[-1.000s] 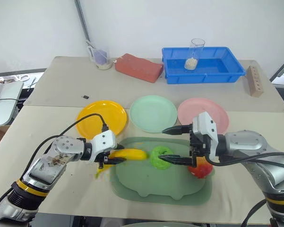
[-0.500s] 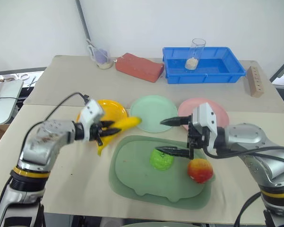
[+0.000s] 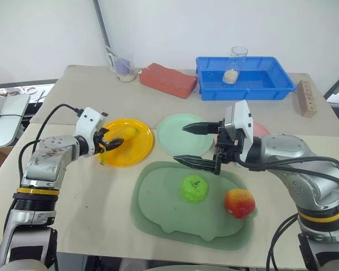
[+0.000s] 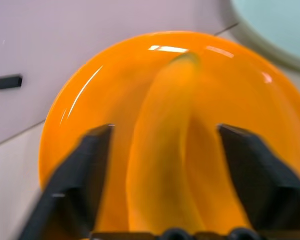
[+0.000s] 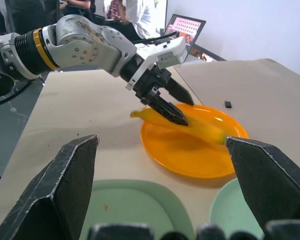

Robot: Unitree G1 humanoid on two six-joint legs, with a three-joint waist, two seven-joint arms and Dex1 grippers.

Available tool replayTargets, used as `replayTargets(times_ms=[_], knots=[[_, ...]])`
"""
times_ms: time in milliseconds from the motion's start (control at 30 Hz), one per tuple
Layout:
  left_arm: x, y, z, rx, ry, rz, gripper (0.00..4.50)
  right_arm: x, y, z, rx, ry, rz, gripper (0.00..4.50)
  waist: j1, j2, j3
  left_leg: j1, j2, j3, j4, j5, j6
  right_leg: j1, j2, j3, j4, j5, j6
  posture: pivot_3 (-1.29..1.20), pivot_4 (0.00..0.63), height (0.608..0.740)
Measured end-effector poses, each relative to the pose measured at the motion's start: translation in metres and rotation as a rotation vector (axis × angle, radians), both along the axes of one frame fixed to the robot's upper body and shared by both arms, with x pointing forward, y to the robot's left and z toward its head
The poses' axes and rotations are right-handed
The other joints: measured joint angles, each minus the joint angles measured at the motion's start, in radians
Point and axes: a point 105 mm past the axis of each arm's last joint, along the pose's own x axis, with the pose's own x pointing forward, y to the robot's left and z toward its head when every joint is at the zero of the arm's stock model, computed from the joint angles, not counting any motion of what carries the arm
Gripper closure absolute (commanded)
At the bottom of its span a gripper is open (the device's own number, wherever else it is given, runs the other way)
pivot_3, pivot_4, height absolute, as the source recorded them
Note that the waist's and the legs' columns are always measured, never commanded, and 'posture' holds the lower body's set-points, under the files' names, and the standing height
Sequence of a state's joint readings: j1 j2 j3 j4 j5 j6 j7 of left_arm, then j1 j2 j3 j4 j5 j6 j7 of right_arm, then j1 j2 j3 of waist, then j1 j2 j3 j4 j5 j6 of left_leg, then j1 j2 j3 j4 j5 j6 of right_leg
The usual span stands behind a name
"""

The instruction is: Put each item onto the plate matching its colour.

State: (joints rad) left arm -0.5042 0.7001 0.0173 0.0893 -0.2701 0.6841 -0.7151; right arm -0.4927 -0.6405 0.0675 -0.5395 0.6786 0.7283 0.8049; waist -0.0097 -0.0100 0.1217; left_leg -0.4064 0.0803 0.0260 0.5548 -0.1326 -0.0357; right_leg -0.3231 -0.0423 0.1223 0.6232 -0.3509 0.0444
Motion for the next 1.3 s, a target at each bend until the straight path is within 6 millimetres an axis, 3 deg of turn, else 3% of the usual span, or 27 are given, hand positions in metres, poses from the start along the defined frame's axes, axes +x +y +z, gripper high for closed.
replayTargets(times_ms=[167,233,367,467,533,733,1000,1200,1300], knots=[[-0.003,-0.008,0.014,-0.017,-0.044,-0.111,0.02,0.004,-0.006,-0.006,-0.048,0.008,-0.014,0.0,-0.004,0.0,0.0,0.0,0.0,0.0,-0.001,0.0,0.0,-0.002,0.0,0.0,0.001,0.0,0.0,0.0,0.15,0.74],[-0.014,-0.017,0.028,-0.03,-0.056,-0.239,0.02,0.006,-0.013,-0.018,-0.118,0.028,-0.029,0.0,-0.005,0.0,0.0,-0.001,0.0,0.0,-0.001,0.0,0.0,-0.002,0.0,0.0,0.001,0.0,0.0,0.0,0.15,0.74],[-0.063,-0.051,0.054,0.029,-0.125,-0.636,0.02,0.006,-0.022,-0.036,-0.184,0.093,-0.028,0.0,-0.007,0.003,-0.001,0.0,0.0,0.002,-0.001,0.0,0.0,-0.002,-0.001,0.001,0.001,0.0,-0.001,0.0,0.15,0.74],[-0.101,-0.078,0.048,0.06,-0.146,-0.901,0.02,0.0,-0.026,-0.05,-0.252,0.139,-0.003,0.0,-0.006,0.003,-0.002,0.001,0.001,0.002,-0.001,0.0,0.0,-0.001,0.0,0.001,0.001,-0.001,-0.002,0.0,0.15,0.74],[-0.114,-0.085,0.043,0.062,-0.139,-0.982,0.02,-0.005,-0.028,-0.061,-0.287,0.183,0.02,0.0,-0.005,0.003,-0.001,0.0,0.001,0.002,-0.001,0.0,0.0,-0.002,0.0,0.0,0.001,-0.001,-0.002,0.0,0.15,0.74],[-0.135,-0.093,0.04,0.045,-0.143,-1.095,0.02,-0.02,-0.029,-0.083,-0.35,0.278,0.08,0.0,-0.006,0.001,-0.001,0.0,0.001,0.002,0.0,0.0,0.0,-0.002,0.0,0.001,0.0,-0.001,-0.002,0.0,0.15,0.74],[-0.139,-0.094,0.037,0.021,-0.126,-1.109,0.02,-0.014,-0.029,-0.11,-0.482,0.25,0.026,0.0,-0.006,0.001,0.0,0.0,0.002,0.002,0.001,0.0,0.0,-0.002,0.0,0.001,0.0,-0.001,-0.002,0.0,0.15,0.74],[-0.14,-0.093,0.035,0.014,-0.118,-1.101,0.0,-0.015,-0.026,-0.11,-0.482,0.24,0.043,1.7,-0.005,0.001,0.0,0.0,0.002,0.002,0.0,0.0,0.0,-0.002,0.0,0.0,0.0,-0.001,-0.002,0.0,0.15,0.74],[-0.139,-0.094,0.035,0.008,-0.12,-1.093,0.0,-0.015,-0.025,-0.108,-0.479,0.239,0.053,1.88,-0.006,0.001,0.0,0.0,0.002,0.002,0.0,0.0,0.0,-0.002,0.0,0.001,0.0,-0.001,-0.002,0.0,0.15,0.74]])
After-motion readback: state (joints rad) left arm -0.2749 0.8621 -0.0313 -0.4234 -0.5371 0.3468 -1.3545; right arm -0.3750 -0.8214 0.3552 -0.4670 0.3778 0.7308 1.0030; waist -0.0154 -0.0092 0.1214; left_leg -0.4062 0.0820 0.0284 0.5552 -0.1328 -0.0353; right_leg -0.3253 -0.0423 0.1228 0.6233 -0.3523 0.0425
